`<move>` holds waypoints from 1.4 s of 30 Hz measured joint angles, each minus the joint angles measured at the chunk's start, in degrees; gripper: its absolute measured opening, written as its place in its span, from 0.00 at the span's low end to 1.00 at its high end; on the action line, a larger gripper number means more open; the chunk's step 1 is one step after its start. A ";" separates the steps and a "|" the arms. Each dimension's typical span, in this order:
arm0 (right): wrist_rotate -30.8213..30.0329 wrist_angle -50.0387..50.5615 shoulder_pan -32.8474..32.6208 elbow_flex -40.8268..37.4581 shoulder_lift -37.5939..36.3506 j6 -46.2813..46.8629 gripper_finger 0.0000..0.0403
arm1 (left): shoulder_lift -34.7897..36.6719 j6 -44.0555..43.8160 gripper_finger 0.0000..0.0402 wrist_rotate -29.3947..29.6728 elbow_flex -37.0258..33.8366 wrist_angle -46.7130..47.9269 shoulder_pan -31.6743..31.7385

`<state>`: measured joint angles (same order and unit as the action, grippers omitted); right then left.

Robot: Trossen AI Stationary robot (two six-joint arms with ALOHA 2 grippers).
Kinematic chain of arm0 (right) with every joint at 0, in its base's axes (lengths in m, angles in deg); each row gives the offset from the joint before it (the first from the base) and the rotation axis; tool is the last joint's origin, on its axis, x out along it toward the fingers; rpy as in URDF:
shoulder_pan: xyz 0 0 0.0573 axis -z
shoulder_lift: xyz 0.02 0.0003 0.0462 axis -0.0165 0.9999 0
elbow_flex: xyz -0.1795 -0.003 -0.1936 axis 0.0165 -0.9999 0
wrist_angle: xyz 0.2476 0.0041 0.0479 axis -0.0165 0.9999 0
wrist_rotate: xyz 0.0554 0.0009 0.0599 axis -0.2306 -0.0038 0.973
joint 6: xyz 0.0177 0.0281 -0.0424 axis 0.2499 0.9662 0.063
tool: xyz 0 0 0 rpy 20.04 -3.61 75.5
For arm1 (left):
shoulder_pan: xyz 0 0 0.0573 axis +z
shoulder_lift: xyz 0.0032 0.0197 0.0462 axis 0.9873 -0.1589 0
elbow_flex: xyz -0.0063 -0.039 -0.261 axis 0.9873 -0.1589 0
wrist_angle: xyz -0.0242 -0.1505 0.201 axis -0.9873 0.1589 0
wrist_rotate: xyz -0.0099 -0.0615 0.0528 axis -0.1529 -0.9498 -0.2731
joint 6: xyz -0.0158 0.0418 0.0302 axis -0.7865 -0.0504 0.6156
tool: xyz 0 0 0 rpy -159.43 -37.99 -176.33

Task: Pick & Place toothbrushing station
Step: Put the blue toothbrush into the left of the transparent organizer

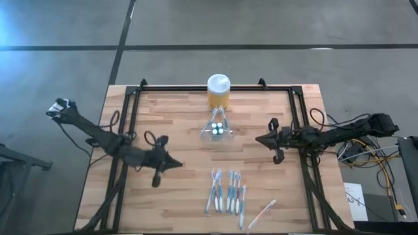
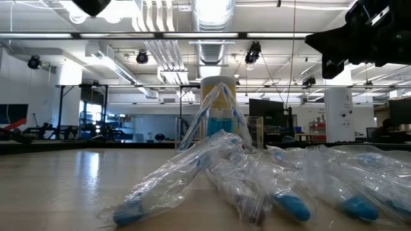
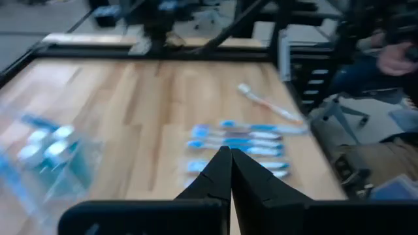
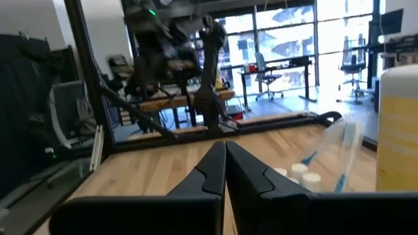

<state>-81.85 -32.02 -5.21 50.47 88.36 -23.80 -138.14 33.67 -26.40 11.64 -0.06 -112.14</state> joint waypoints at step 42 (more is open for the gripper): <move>-4.35 -1.64 0.04 0.24 7.68 5.15 0.02 | -24.65 -11.27 0.02 -4.13 13.72 0.62 -9.18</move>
<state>-86.20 -33.66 -5.16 50.71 96.04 -18.65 -162.78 22.40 -30.54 25.36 0.57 -121.32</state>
